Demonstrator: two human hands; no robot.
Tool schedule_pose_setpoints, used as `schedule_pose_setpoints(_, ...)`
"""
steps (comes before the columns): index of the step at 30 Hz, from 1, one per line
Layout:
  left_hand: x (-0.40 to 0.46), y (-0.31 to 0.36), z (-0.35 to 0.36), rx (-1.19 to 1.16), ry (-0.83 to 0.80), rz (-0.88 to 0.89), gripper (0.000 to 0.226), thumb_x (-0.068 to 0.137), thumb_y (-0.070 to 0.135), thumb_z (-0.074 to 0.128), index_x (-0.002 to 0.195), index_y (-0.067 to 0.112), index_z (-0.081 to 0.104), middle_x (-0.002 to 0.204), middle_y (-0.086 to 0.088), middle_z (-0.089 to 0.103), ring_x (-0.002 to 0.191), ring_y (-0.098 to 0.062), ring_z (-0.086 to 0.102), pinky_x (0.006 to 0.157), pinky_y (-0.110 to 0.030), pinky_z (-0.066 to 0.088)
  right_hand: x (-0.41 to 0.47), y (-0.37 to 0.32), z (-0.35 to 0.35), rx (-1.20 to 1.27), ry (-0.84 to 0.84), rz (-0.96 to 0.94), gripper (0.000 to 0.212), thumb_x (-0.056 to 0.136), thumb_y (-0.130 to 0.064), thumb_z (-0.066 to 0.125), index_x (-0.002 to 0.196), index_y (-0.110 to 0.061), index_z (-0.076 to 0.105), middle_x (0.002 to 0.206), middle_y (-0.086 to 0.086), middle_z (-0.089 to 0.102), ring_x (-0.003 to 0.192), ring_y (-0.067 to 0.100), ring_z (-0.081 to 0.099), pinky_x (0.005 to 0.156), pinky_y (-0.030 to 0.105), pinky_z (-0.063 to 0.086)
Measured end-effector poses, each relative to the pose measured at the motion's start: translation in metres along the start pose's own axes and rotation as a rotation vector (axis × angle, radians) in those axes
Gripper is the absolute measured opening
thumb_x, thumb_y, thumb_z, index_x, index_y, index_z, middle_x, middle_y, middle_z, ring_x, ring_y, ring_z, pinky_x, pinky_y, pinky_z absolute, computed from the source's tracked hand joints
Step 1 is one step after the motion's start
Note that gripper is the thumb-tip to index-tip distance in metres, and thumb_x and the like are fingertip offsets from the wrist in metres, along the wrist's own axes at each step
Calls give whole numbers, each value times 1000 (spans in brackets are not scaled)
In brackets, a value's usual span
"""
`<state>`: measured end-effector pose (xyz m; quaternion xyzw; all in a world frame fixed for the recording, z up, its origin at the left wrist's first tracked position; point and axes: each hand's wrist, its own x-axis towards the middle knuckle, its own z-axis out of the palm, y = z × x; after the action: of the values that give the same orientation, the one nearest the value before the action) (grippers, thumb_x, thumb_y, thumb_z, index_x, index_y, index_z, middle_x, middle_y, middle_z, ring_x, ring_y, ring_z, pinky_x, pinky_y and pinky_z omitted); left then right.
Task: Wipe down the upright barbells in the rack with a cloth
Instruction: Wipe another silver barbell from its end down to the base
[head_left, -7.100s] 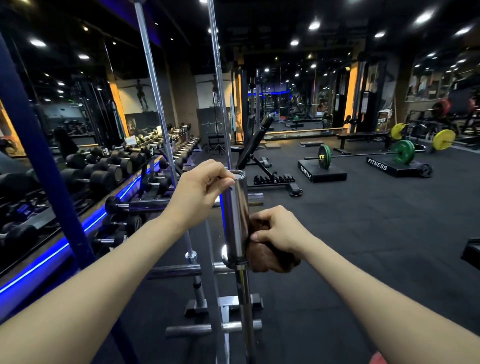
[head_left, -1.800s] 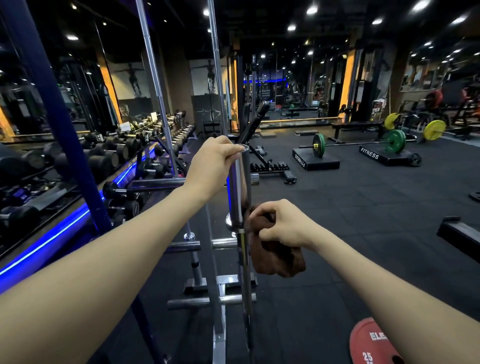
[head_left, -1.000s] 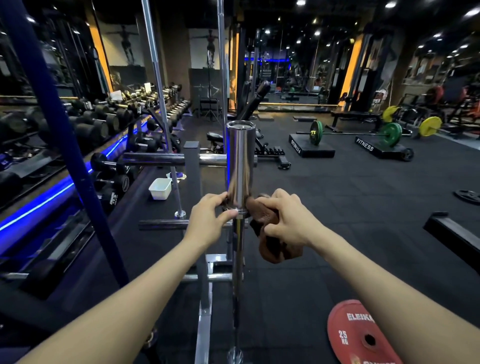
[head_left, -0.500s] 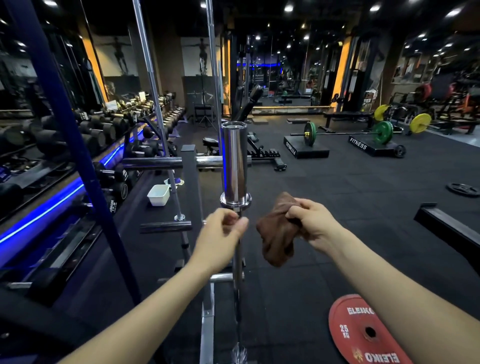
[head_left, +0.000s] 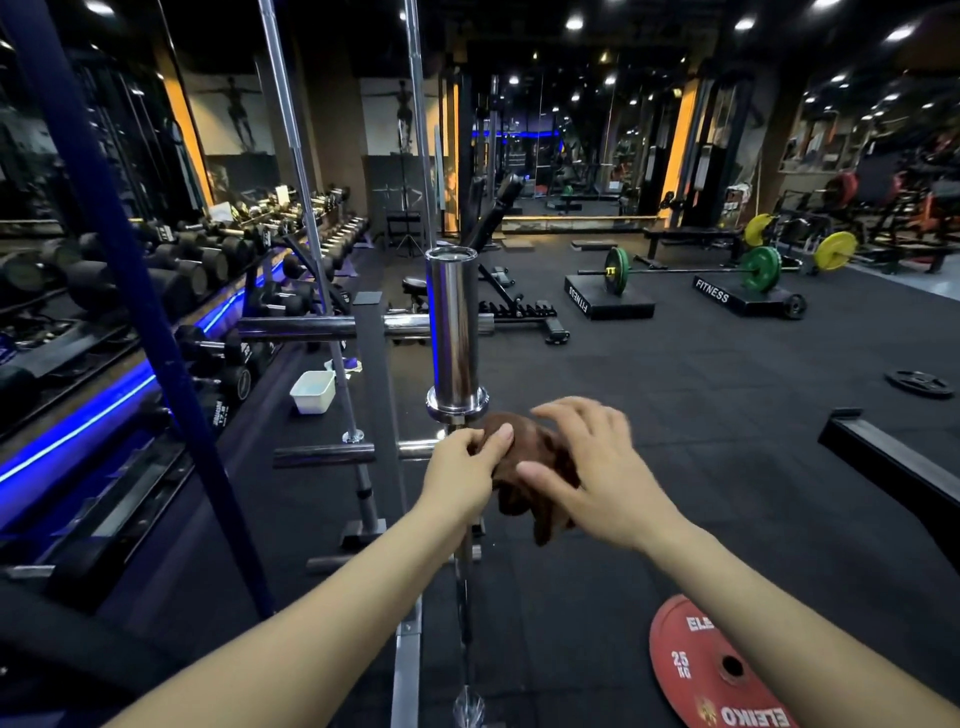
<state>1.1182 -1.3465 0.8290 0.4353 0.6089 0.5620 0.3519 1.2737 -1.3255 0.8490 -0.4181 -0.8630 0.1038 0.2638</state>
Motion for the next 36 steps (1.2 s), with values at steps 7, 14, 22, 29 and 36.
schedule_pose_setpoints(7, 4, 3, -1, 28, -25, -55, 41, 98, 39, 44, 72, 12, 61, 67, 0, 56, 68, -17, 49, 70, -33, 41, 19, -1, 30, 243, -37, 33, 45, 90, -25, 56, 133, -24, 41, 121, 3, 45, 111, 26, 50, 94, 42, 42)
schedule_pose_setpoints(14, 46, -12, -57, -47, 271, -195, 19, 88, 30, 55, 72, 22, 48, 78, -6, 45, 70, -17, 43, 70, -30, 35, 60, -9, 28, 160, 280, 122, 42, 87, -31, 65, 129, -32, 57, 116, -2, 54, 107, 22, 55, 89, 36, 45)
schedule_pose_setpoints(22, 90, 1, -46, -351, 142, -397, 13, 77, 8, 66, 89, 7, 70, 84, -9, 65, 68, -17, 59, 60, -20, 50, 89, -26, 59, -27, 344, 111, 44, 95, -39, 51, 137, -27, 50, 133, 5, 49, 108, 32, 48, 86, 42, 42)
schedule_pose_setpoints(29, 91, -5, -46, -407, 210, -383, 25, 95, 8, 54, 73, 17, 64, 59, 5, 64, 50, -3, 57, 39, -10, 43, 91, -20, 59, -434, 205, 15, 40, 62, -20, 82, 101, -16, 72, 98, 16, 62, 75, 38, 57, 60, 37, 43)
schedule_pose_setpoints(36, 78, -2, -39, -517, 155, -412, 15, 97, 9, 51, 84, 15, 57, 77, -3, 60, 65, -9, 57, 55, -21, 52, 77, -29, 70, -311, 234, 111, 48, 91, -51, 38, 96, -15, 71, 98, 18, 59, 73, 37, 56, 58, 37, 47)
